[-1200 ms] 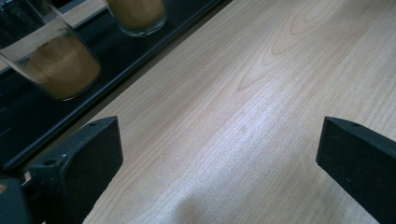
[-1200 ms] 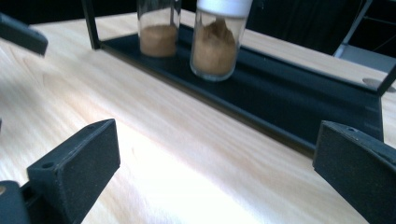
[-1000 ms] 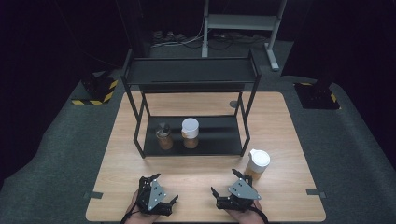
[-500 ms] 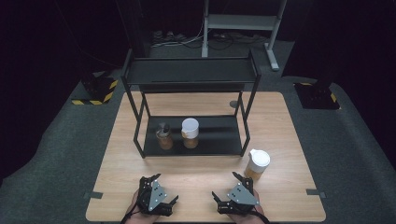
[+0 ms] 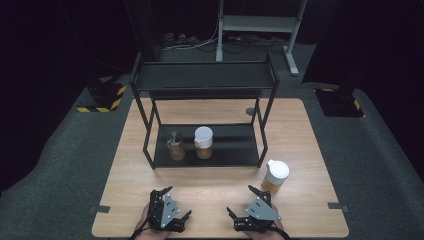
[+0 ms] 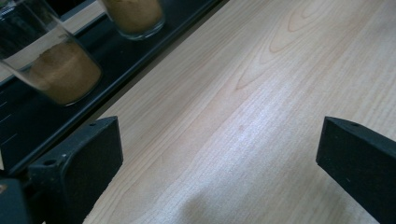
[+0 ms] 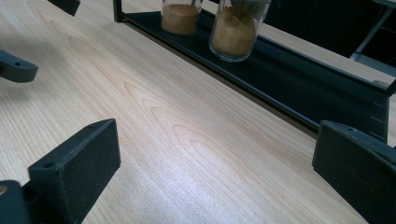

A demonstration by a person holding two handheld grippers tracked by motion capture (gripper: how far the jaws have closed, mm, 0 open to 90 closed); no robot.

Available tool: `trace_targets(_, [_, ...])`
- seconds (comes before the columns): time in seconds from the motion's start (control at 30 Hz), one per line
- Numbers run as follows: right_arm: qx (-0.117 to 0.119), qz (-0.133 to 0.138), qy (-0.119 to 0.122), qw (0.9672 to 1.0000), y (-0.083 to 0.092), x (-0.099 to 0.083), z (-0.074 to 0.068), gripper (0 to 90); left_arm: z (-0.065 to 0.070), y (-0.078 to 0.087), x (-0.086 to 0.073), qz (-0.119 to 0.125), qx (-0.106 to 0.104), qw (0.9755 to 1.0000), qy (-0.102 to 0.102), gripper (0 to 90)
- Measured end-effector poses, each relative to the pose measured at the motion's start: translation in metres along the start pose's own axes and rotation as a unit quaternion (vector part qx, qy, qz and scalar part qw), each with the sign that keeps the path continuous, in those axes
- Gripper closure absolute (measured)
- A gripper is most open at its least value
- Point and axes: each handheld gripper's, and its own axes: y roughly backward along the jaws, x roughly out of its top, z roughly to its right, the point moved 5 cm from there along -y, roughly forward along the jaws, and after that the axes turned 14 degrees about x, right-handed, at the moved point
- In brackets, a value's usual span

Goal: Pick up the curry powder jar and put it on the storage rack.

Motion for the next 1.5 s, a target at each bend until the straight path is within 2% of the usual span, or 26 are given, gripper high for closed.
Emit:
trace_targets(0.17, [0.000, 0.015, 0.003, 0.9999, 0.005, 0.005, 0.000, 0.6, 0.000, -0.001, 0.001, -0.004, 0.001, 1.0000, -0.003, 0.9])
trace_targets(0.27, [0.000, 0.024, -0.002, 0.9997, 0.010, 0.009, 0.001, 0.6, 0.001, 0.000, 0.001, -0.002, 0.001, 1.0000, -0.003, 0.9])
trace_targets(0.7, [0.002, 0.041, -0.003, 0.9992, 0.025, 0.022, 0.003, 0.5, -0.002, 0.000, -0.001, 0.001, -0.004, 1.0000, 0.003, 0.9])
trace_targets(1.2, [-0.024, 0.061, 0.000, 0.9978, 0.042, 0.031, 0.010, 0.2, -0.002, -0.001, -0.001, 0.001, -0.008, 1.0000, 0.003, 0.9])
trace_targets(1.5, [-0.044, 0.074, -0.006, 0.9962, 0.053, 0.032, 0.018, 0.1, -0.003, -0.001, 0.000, 0.000, -0.009, 1.0000, 0.004, 0.9])
